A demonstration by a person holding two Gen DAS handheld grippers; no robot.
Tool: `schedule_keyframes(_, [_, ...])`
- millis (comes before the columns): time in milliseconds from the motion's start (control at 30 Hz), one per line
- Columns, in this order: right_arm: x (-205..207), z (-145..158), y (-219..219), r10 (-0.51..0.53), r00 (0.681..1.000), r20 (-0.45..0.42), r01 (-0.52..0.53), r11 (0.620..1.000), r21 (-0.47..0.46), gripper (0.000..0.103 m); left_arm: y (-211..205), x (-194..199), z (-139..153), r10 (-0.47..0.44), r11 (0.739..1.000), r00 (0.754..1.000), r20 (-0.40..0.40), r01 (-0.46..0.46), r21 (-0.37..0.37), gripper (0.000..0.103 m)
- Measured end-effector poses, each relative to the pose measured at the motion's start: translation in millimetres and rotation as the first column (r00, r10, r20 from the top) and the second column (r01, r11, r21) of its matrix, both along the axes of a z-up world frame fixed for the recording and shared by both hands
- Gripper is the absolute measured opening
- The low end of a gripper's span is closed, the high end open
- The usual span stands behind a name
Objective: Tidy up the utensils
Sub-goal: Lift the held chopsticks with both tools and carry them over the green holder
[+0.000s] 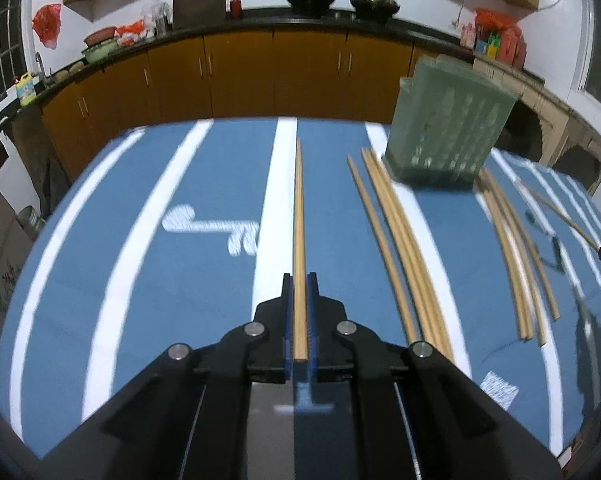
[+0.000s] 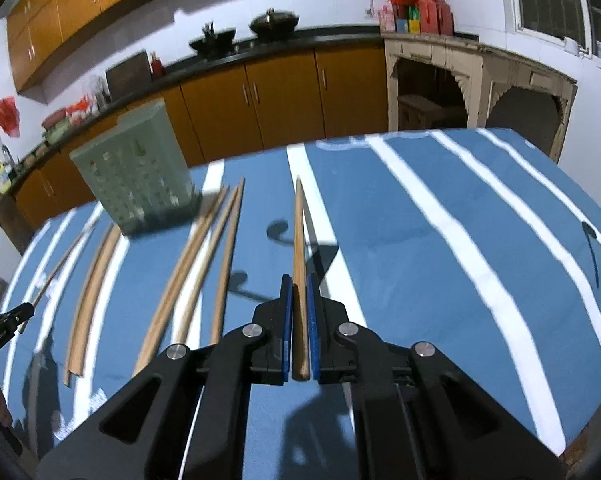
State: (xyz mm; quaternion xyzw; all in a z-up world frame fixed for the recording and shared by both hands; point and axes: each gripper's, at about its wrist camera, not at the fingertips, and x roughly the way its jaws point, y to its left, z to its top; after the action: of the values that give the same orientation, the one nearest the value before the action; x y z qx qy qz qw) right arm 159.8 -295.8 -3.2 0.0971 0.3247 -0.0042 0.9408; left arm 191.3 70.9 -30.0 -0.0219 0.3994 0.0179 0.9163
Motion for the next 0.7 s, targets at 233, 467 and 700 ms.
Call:
schedule_keyframes(233, [-4.6,35.5,-6.5,-0.012,0.991,0.131,0.01,1.0,0.013,0.008,9.8,-10.4,46.7,0.008,0.999,0.989,0.147,-0.003,-0.035,0.007])
schedule_keyframes(467, [-2.0,61.5,-14.5,-0.03,0.975,0.218,0.023,0.999,0.035,0.008,15.1,-14.2,89.7,0.016,0.998,0.958,0.286,0.002,-0.064,0.007])
schedule_keyframes(700, [6.6,74.5,-19.6,-0.036,0.97,0.242,0.025,0.999,0.048,0.008,20.9,-4.0,110.4,0.035,0.996,0.946,0.322,-0.006,-0.089,0.007])
